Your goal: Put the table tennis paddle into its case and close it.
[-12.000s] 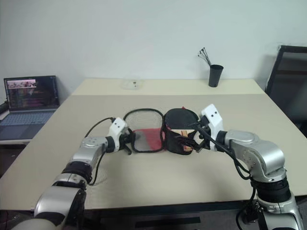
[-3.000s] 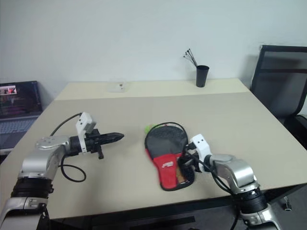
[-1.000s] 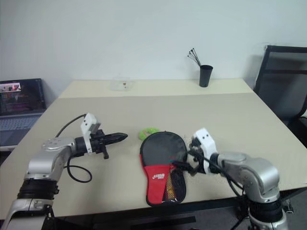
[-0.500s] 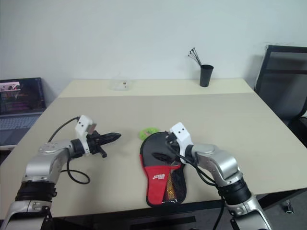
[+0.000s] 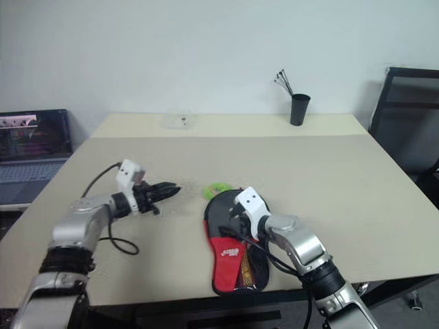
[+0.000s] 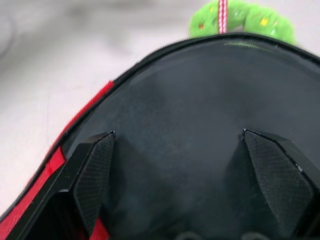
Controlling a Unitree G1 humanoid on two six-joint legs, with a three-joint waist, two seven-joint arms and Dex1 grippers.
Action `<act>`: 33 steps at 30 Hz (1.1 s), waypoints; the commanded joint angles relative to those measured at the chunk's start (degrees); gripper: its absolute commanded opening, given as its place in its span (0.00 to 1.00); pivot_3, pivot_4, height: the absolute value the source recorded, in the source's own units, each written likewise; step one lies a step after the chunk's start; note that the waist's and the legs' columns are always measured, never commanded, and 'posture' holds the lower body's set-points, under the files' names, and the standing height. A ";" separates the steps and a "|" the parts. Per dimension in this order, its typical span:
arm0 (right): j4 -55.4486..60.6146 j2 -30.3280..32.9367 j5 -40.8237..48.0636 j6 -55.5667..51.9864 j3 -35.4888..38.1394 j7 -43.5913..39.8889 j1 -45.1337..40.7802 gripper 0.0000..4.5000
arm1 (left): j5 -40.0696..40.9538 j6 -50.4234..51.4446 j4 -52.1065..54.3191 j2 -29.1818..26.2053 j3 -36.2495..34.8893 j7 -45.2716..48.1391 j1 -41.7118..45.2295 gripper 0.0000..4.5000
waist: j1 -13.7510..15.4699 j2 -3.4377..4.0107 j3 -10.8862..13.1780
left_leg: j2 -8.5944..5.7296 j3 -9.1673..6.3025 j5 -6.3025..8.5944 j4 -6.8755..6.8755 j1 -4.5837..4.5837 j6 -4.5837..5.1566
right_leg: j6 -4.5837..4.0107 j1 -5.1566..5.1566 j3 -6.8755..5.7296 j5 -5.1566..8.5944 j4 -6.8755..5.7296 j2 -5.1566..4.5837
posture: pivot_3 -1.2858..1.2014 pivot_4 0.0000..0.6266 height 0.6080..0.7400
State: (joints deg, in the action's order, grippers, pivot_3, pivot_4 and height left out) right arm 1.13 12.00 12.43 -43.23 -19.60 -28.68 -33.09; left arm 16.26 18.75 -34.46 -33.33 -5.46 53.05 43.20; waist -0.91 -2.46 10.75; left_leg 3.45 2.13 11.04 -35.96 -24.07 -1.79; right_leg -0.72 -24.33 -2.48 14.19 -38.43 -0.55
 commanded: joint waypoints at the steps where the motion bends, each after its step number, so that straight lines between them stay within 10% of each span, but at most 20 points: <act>1: 2.40 -0.62 -0.39 0.01 0.55 0.22 0.38 1.00 | -2.02 -3.45 -6.86 1.90 1.36 0.68 5.01 0.60 | 0.01 0.00 0.00 | -0.01 0.02 0.00 0.00 0.00 0.00 | 0.00 0.00 0.02 0.00 -0.01 0.01 | 0.52 0.24 1.00; 6: 3.02 -0.93 -1.14 -0.34 0.05 0.45 1.17 1.00 | -5.47 -6.87 -19.39 5.67 3.71 1.59 11.59 0.99 | -0.45 0.00 0.00 | -0.06 0.05 0.01 0.00 0.03 -0.01 | 0.00 -0.03 0.06 0.00 -0.06 0.16 | 0.52 0.24 1.00; 33: 4.60 -3.74 -2.97 -1.56 -0.70 1.71 2.82 1.00 | -5.06 -10.56 -36.28 11.82 -8.03 -13.85 18.58 0.99 | -0.75 -0.02 0.00 | 0.04 0.05 0.02 -0.04 0.17 -0.04 | 0.00 -0.04 0.11 0.00 -0.26 0.36 | 0.52 0.24 1.00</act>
State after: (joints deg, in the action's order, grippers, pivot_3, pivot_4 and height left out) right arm 4.62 8.66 9.64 -45.21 -19.81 -26.92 -30.17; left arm 10.48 9.39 -71.85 -21.27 -12.86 39.26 61.14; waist -1.66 -2.49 10.75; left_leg 3.47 2.19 11.06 -36.00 -23.90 -1.84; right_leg -0.72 -24.36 -2.37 14.20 -38.68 -0.18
